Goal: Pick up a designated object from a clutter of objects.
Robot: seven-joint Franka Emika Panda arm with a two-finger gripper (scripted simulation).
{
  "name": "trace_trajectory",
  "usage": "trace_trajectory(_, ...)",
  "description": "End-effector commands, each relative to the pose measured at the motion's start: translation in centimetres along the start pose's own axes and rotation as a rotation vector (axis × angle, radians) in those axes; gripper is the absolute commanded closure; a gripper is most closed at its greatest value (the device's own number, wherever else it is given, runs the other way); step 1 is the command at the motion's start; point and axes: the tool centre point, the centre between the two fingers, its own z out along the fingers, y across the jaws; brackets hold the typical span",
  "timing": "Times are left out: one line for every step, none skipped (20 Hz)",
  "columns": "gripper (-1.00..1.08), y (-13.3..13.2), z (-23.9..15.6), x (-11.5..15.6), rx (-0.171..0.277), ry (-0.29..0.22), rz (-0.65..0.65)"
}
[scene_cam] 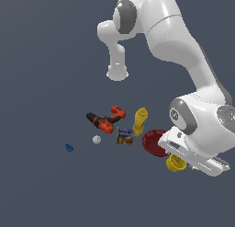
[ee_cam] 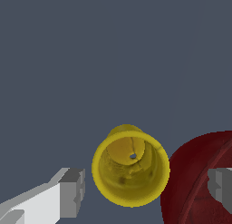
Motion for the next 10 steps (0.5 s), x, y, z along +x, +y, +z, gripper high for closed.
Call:
trace_trajectory(-0.92,-0.4,0.8,-0.5,-0.003,-0.004,0.010)
trace_trajectory(-0.92,-0.5,0.9,-0.5,-0.002,-0.005,0.012)
trace_trajectory(-0.92,-0.5,1.0,-0.6,-0.002,-0.005,0.013)
trace_trajectory(-0.92,-0.5,1.0,-0.6,-0.002,-0.005,0.014)
trace_trajectory(-0.92,-0.5,0.5,-0.3,0.003,0.000,0.012)
trace_trajectory(-0.92,-0.5,0.5,-0.3,0.003,0.000,0.012)
trace_trajectory(-0.92,-0.5,0.6,-0.3,0.003,0.000,0.012)
trace_trajectory(-0.92,-0.5,0.9,-0.3,0.003,0.000,0.012)
trace_trajectory(-0.92,-0.5,1.2,-0.3,0.002,0.000,0.012)
trace_trajectory(-0.92,-0.5,1.6,-0.4,0.002,-0.001,0.012)
